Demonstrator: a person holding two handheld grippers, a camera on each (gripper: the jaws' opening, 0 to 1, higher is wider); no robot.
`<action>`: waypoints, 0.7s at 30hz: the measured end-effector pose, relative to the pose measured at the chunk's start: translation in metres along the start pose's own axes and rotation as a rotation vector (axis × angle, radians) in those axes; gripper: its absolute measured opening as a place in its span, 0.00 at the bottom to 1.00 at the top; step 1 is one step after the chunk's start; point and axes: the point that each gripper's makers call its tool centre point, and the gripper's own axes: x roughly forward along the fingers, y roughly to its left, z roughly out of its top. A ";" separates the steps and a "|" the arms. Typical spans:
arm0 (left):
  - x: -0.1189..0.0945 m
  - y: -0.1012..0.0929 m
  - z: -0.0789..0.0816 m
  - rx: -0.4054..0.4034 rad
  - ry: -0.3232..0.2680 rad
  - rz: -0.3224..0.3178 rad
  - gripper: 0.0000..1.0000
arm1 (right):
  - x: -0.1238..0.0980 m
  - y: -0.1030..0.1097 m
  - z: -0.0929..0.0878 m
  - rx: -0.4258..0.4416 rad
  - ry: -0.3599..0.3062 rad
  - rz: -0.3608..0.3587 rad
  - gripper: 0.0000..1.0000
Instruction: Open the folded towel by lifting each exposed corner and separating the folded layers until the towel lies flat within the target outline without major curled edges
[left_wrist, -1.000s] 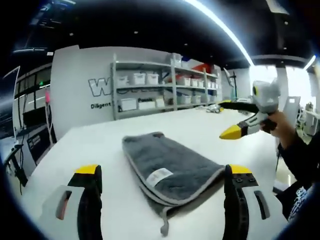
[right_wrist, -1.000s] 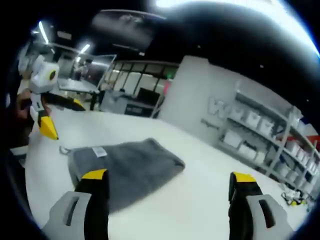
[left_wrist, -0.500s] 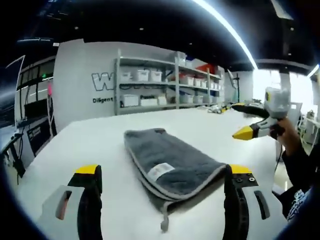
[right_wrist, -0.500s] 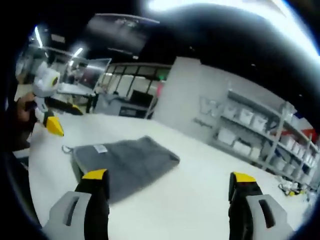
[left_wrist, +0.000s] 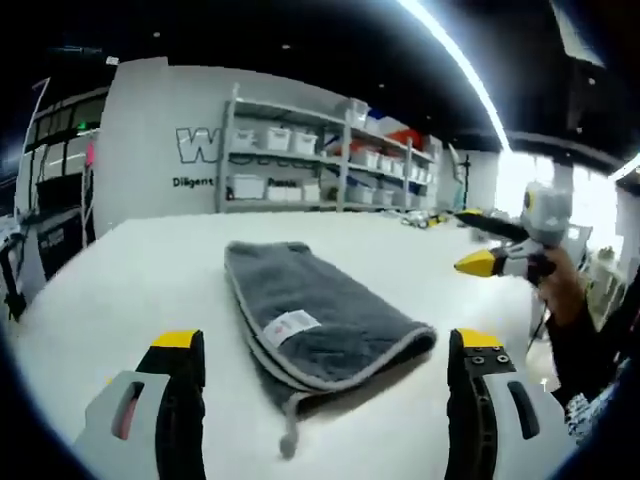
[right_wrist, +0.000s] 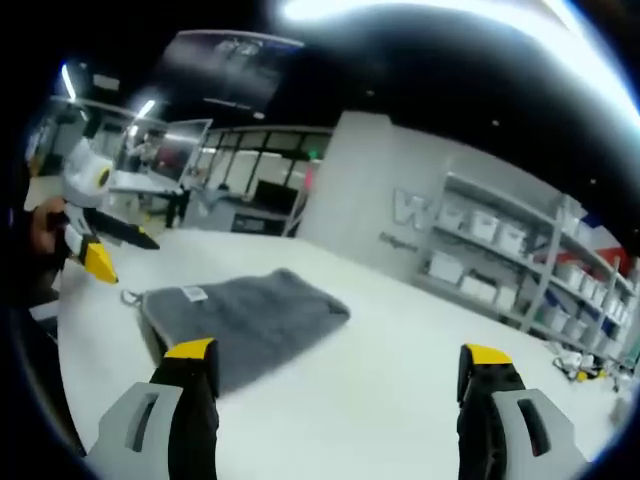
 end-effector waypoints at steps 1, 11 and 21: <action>0.001 -0.002 -0.003 -0.062 0.002 -0.020 1.00 | 0.000 -0.002 -0.001 0.002 0.001 -0.004 1.00; 0.005 0.007 -0.007 -0.197 -0.017 -0.002 0.98 | -0.004 -0.006 -0.003 0.006 0.005 -0.013 0.99; 0.009 -0.003 -0.006 -0.346 -0.067 -0.023 0.98 | -0.005 -0.006 -0.005 0.004 0.009 -0.013 0.99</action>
